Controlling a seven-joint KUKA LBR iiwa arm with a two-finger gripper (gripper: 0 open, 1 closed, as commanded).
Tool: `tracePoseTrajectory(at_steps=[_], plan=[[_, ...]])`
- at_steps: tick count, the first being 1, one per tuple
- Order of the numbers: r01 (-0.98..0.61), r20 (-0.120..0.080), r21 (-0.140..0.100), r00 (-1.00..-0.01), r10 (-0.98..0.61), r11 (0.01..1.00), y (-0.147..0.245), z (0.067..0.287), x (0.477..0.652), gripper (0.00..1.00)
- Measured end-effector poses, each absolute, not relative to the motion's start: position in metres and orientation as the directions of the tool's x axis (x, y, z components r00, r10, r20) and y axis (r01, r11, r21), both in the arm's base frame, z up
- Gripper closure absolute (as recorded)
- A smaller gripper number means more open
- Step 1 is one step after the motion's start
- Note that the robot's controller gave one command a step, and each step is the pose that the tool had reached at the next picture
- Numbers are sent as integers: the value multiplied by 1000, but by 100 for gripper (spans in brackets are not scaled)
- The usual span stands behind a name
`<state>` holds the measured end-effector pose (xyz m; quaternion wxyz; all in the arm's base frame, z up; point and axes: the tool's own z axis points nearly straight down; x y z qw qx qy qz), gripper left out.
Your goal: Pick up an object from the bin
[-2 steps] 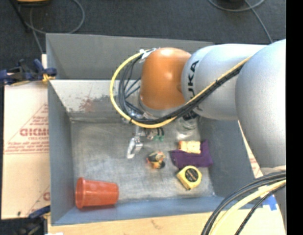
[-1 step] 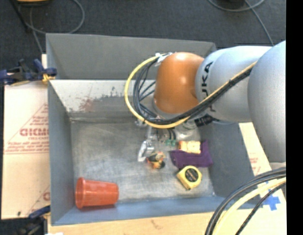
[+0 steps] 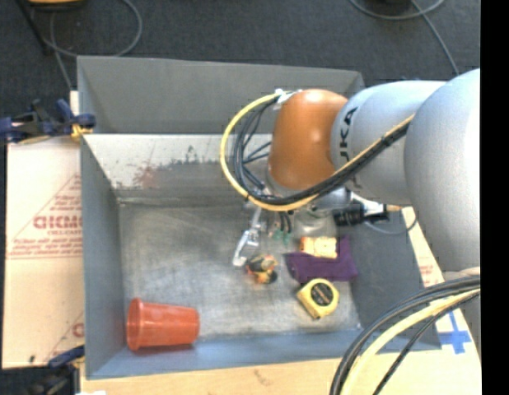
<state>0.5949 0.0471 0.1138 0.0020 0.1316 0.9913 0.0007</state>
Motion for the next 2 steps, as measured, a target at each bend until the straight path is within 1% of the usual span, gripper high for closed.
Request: tracePoseTrajectory(at_steps=[1,2], plan=[[-246,-16,4,-969,-246,969,4,83,575,100],[-246,-15,3,-969,-246,969,4,83,575,100]])
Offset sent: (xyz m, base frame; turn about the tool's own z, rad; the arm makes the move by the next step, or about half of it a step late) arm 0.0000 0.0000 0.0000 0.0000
